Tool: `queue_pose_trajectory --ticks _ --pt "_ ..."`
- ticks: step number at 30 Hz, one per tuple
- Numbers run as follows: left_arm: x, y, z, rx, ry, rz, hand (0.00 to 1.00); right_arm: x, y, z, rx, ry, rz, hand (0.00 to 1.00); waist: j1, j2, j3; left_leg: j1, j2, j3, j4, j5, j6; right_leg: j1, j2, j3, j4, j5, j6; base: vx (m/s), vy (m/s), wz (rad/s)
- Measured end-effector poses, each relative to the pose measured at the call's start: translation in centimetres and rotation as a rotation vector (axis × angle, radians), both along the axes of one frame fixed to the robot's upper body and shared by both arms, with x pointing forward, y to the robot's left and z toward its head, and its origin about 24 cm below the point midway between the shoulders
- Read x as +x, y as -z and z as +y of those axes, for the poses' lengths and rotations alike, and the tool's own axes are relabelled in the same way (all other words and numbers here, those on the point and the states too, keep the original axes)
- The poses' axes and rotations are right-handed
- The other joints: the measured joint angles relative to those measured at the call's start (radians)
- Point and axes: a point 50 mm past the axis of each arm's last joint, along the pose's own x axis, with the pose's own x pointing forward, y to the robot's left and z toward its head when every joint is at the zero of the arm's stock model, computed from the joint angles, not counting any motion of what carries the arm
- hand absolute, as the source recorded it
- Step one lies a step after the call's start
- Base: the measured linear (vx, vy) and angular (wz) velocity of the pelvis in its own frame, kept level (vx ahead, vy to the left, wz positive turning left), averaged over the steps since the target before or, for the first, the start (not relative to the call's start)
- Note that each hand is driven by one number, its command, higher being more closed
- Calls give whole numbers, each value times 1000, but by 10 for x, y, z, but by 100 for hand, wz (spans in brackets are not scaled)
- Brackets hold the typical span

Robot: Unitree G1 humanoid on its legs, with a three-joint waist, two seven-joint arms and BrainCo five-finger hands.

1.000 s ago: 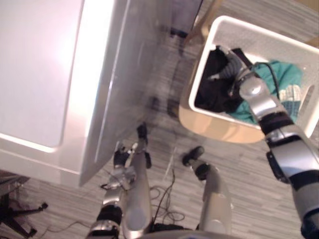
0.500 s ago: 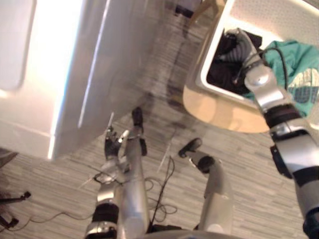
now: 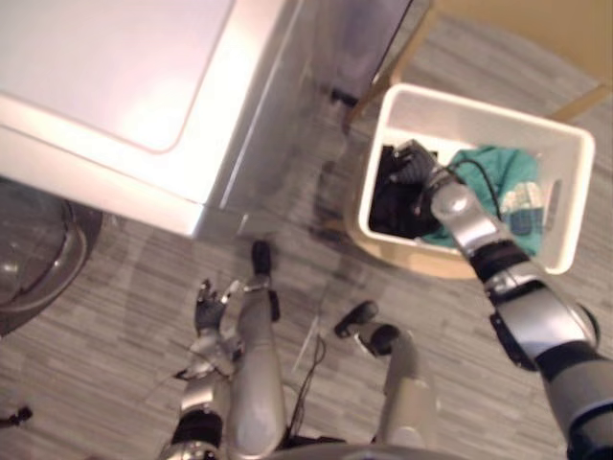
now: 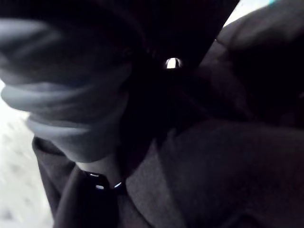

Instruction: Pick up the laundry basket with both hands and put the clothes into the washing machine.

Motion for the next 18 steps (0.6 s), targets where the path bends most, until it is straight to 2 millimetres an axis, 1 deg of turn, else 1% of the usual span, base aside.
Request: queue_pose_trajectory --ticks 1,2,3,4,5,6,7,8,9,10,11,12,13,14,16,17,18 --pt "-4 7 1 2 1 37 0 -4 4 -2 93 4 -6 100 -6 -2 -3 46 -1 12 -14 0 0 39 1 2 -13 2 5 48 -82 0" --pt "-9 15 1 0 6 88 0 -13 14 -4 230 13 -19 100 -12 -4 -12 106 -5 26 -36 0 0 87 1 6 -29 3 12 40 -65 -2" --pt "-10 17 1 1 8 98 0 -15 16 -4 254 14 -18 100 -13 -5 -12 119 -5 29 -40 0 0 98 1 7 -33 4 14 31 -53 -6" --pt "-14 23 0 4 14 136 0 -23 26 -7 343 24 -18 100 -15 -9 -20 172 -9 47 -59 0 0 138 1 15 -45 4 20 19 -33 -3" --pt "-21 32 -1 2 20 188 0 -34 44 -11 418 44 5 100 -22 -10 -55 211 -17 56 -82 0 -1 167 0 17 -60 2 32 41 -50 -2" --pt "-25 36 -1 0 24 216 0 -40 54 -13 450 57 21 100 -26 -11 -76 229 -19 61 -93 0 -1 182 1 17 -69 2 37 64 -47 -1" --pt "-35 45 -2 2 39 266 0 -51 74 -15 510 85 56 100 -38 -16 -116 273 -25 74 -120 2 -5 212 1 22 -86 4 43 74 -36 -6" --pt "-39 49 -2 5 48 289 0 -58 83 -16 533 101 72 100 -39 -19 -134 297 -29 81 -135 4 -7 228 1 25 -95 4 46 87 -33 -10" --pt "-49 56 -2 3 53 338 0 -69 102 -19 568 133 109 100 -48 -22 -172 344 -37 92 -172 7 -12 258 4 30 -118 8 54 96 -35 -10" --pt "-59 64 -2 5 62 396 0 -80 117 -23 575 162 150 100 -65 -19 -208 385 -45 92 -207 11 -16 289 13 32 -147 14 63 92 -27 -10" --pt "-63 68 -2 7 65 420 0 -84 123 -26 581 178 163 100 -70 -18 -221 405 -52 92 -224 14 -20 304 18 34 -161 17 67 88 -12 -13" --pt "-72 72 -1 10 71 457 0 -91 131 -34 592 213 179 100 -80 -17 -245 442 -56 97 -260 26 -23 328 27 36 -187 24 74 83 -6 -8" --pt "-80 76 0 7 81 485 0 -94 134 -42 599 240 179 100 -95 -11 -263 474 -57 98 -298 39 -26 354 42 35 -219 37 76 112 -16 -17" --pt "-84 78 1 6 81 498 0 -95 132 -50 609 266 166 100 -94 -5 -270 513 -56 108 -334 56 -30 383 59 37 -255 53 79 95 -21 -14" --pt "-88 79 0 1 77 509 0 -96 129 -61 616 299 144 100 -94 6 -290 552 -55 116 -373 67 -34 415 76 38 -297 70 84 82 -10 -12" --pt "-90 77 2 -11 48 487 0 -97 125 -72 603 329 120 100 -94 21 -323 570 -56 117 -397 72 -34 440 93 32 -340 87 89 100 0 -1" --pt "-87 73 3 -16 29 456 0 -98 122 -77 602 342 104 100 -92 25 -331 578 -56 117 -400 73 -33 452 98 30 -356 93 92 131 8 2"
